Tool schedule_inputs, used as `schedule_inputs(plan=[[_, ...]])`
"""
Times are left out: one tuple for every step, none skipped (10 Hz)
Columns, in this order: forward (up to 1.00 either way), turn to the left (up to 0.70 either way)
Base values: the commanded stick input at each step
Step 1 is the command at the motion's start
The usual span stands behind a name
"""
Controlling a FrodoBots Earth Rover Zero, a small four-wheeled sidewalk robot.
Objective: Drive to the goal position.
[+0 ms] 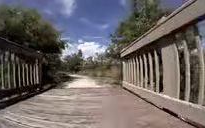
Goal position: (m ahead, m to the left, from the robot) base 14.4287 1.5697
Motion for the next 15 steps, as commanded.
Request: schedule_inputs(plan=[[0.84, 0.00], [0.84, 0.00], [0.84, 0.00], [0.84, 0.00], [0.84, 0.00], [0.84, 0.00], [0.84, 0.00], [0.84, 0.00], [0.84, 0.04], [0.84, 0.24], [0.84, 0.29], [0.84, 0.33], [0.84, 0.00], [0.84, 0.00], [0.84, 0.00]])
